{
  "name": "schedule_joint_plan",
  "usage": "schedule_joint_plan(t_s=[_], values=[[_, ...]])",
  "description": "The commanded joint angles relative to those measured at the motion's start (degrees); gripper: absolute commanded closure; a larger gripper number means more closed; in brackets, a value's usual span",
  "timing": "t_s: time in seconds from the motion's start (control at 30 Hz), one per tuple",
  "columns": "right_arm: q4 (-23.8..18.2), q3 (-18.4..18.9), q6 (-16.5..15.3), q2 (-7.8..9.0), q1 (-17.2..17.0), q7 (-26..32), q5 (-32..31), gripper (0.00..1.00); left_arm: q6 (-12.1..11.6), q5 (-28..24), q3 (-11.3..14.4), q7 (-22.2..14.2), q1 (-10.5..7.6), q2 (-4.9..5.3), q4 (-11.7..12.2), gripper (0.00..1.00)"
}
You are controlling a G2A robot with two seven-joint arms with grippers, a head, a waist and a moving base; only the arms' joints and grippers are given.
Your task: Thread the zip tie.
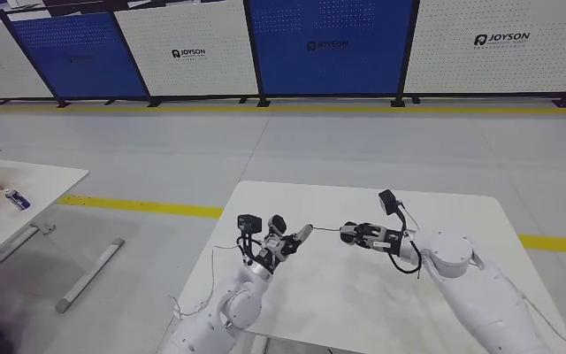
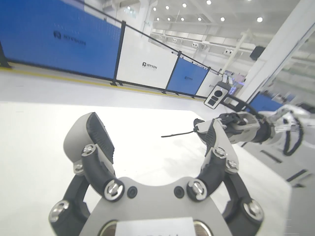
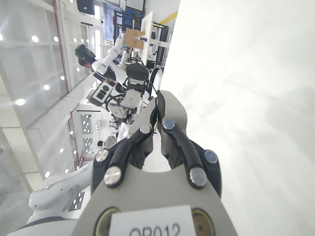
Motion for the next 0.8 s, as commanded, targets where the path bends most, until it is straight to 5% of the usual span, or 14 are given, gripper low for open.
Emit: schedule_joint_plan(t_s=[0.0,0.1,0.37,0.53,0.6,0.67,0.77], values=[[-0.34,0.13,0.1,-0.03,-0.33,-0.18,-0.17,1.0,-0.48,-6.86,-0.75,-4.25,0.13,-0.01,-0.55,0.0],[-0.49,-0.01,0.33,-0.25,-0.42,0.24,0.21,1.0,0.09,-12.76,-1.66,-11.14,-0.58,0.05,-0.8,0.0],[-0.3,-0.1,0.42,-0.36,-0.2,0.8,0.41,1.0,0.68,-11.78,-1.73,-11.52,-0.86,0.08,-0.69,0.0],[-1.33,0.68,3.89,-0.16,-0.95,0.16,0.38,1.0,1.27,14.19,-1.1,1.42,-0.16,0.76,-0.31,0.0],[-1.75,1.31,6.11,-0.01,-1.1,0.65,0.79,1.0,2.88,28.31,-0.84,6.43,0.24,1.32,0.4,0.0],[-2.28,1.46,8.08,0.04,-1.0,1.12,0.57,1.0,5.83,39.1,-0.37,9.17,0.93,1.71,1.32,0.0],[-2.68,1.1,10.19,-0.12,-0.66,1.56,0.45,1.0,8.14,47.34,0.99,11.16,1.25,1.83,1.39,0.0]])
